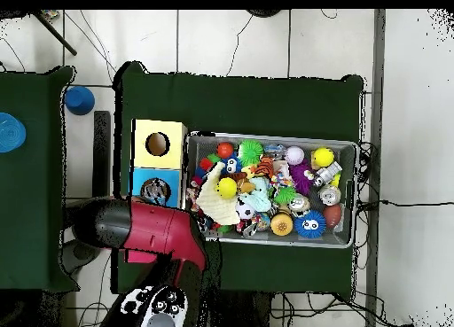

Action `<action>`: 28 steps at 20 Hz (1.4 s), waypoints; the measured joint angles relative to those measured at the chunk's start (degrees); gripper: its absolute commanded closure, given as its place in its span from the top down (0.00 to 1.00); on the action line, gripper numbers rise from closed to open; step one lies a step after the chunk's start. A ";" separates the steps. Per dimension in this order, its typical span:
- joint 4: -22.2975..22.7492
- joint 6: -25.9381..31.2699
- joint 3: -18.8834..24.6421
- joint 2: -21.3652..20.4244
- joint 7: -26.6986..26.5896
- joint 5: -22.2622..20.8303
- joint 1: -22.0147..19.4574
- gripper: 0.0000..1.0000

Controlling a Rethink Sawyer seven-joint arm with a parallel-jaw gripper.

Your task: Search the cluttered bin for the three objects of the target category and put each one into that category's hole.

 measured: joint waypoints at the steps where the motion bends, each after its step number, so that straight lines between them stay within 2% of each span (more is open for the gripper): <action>1: 0.00 0.00 0.00 0.04 0.00 0.00 0.00 0.00; 3: -0.01 0.02 -0.03 0.10 0.00 -0.02 0.04 0.00; 4: -0.01 0.04 -0.05 0.12 0.00 -0.02 0.06 1.00; 14: -0.64 1.97 -0.72 0.49 0.00 -0.07 2.34 1.00; 28: -3.69 6.21 -0.73 2.72 0.01 -0.06 2.33 1.00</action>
